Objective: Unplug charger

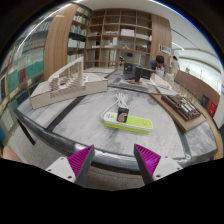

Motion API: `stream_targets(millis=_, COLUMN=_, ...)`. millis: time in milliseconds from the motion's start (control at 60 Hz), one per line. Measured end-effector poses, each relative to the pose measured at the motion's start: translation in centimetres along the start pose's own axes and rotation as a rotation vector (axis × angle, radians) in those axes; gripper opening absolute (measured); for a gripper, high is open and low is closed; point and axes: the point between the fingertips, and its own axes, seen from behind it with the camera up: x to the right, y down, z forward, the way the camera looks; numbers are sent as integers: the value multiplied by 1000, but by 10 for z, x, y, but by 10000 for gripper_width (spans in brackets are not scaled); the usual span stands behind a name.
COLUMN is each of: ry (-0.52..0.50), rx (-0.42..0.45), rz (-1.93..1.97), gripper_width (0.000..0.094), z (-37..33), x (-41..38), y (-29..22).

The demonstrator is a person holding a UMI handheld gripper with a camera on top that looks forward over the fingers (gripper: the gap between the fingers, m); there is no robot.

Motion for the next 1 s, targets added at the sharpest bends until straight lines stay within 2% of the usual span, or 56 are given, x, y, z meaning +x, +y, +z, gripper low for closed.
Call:
stream_targets(millis=133, ry=62, rx=-10, rz=28, gripper_width=812, z=37, x=18, y=-11)
stream_targets(millis=300, ry=80, rx=10, rz=54, gripper_width=809, z=91, x=33, y=-40)
stream_targets(millis=383, ry=74, rx=58, rz=81, gripper_width=792, z=112, x=35, y=-62)
stream_targets(millis=517, ry=87, rx=79, rz=102, gripper_width=756, z=145, x=41, y=-76)
stream_targets(millis=583, ry=15, rx=106, rz=115, gripper_width=643, z=150, x=24, y=-87)
stream_targets(millis=600, ry=20, rx=114, rz=113, gripper_width=541, z=151, x=23, y=-89)
stream_targets(millis=633, ry=77, rx=110, rz=88, gripper_width=464, z=154, x=36, y=-88)
stream_targets(millis=650, ry=94, rx=103, rz=60, gripper_width=328, z=156, x=39, y=-86)
stream_targets(millis=750, ry=95, rx=170, rz=31, gripper_width=308, z=160, x=37, y=-87)
stream_targets(millis=767, ry=99, rx=178, rz=31, gripper_width=282, z=161, x=38, y=-89)
stream_targets(millis=1000, ry=56, rx=174, rz=62, gripper_width=120, z=158, x=36, y=-89)
